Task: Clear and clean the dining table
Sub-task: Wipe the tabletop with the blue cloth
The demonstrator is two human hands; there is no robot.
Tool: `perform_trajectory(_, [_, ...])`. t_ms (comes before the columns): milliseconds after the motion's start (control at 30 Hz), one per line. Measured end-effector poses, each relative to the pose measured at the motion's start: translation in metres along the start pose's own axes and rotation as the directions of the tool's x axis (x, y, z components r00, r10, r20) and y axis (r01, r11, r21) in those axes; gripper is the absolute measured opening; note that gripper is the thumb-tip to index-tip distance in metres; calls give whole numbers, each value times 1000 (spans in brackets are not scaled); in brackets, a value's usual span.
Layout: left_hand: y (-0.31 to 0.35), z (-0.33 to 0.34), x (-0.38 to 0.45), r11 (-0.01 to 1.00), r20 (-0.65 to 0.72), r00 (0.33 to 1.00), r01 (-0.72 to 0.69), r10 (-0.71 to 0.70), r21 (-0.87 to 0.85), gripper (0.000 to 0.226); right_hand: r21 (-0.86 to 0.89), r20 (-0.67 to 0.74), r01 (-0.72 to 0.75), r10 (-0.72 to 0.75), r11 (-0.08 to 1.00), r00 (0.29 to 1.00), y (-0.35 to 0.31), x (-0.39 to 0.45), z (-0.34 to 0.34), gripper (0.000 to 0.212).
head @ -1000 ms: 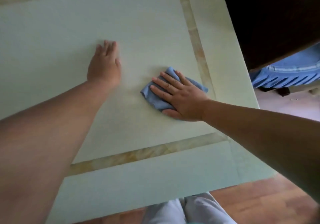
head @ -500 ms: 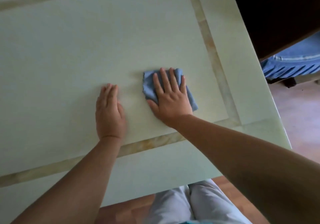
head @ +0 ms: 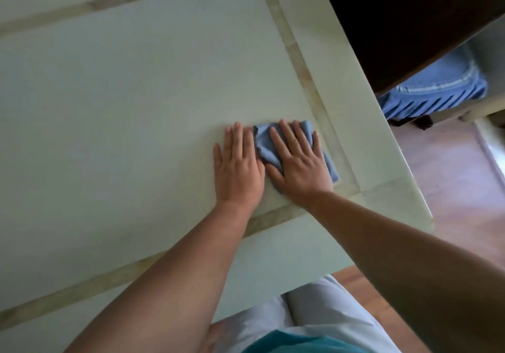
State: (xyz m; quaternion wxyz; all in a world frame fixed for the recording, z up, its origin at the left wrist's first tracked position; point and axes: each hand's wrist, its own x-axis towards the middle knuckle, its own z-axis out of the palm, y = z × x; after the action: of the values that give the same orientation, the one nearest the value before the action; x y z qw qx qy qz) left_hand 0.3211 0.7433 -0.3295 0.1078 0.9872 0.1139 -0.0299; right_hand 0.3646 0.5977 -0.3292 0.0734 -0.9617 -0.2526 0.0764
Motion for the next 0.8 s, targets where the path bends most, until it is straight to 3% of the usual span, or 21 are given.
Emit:
perform_trajectory(67, [1, 1, 3, 998, 7, 998, -67, 67, -2, 61, -13, 25, -13, 13, 1000, 1000, 3, -9, 0, 74])
perform_trajectory(267, [0, 1, 27, 992, -38, 992, -123, 124, 14, 60, -106, 132, 294, -280, 950, 951, 55, 17, -16, 72])
perform_trajectory(667, [41, 1, 156, 1000, -26, 1000, -3, 2, -18, 67, -151, 86, 280, -270, 948, 959, 105, 131, -35, 70])
perform_trajectory(800, [55, 8, 193, 992, -81, 990, 116, -119, -38, 62, -140, 61, 288, -282, 947, 958, 118, 177, -42, 70])
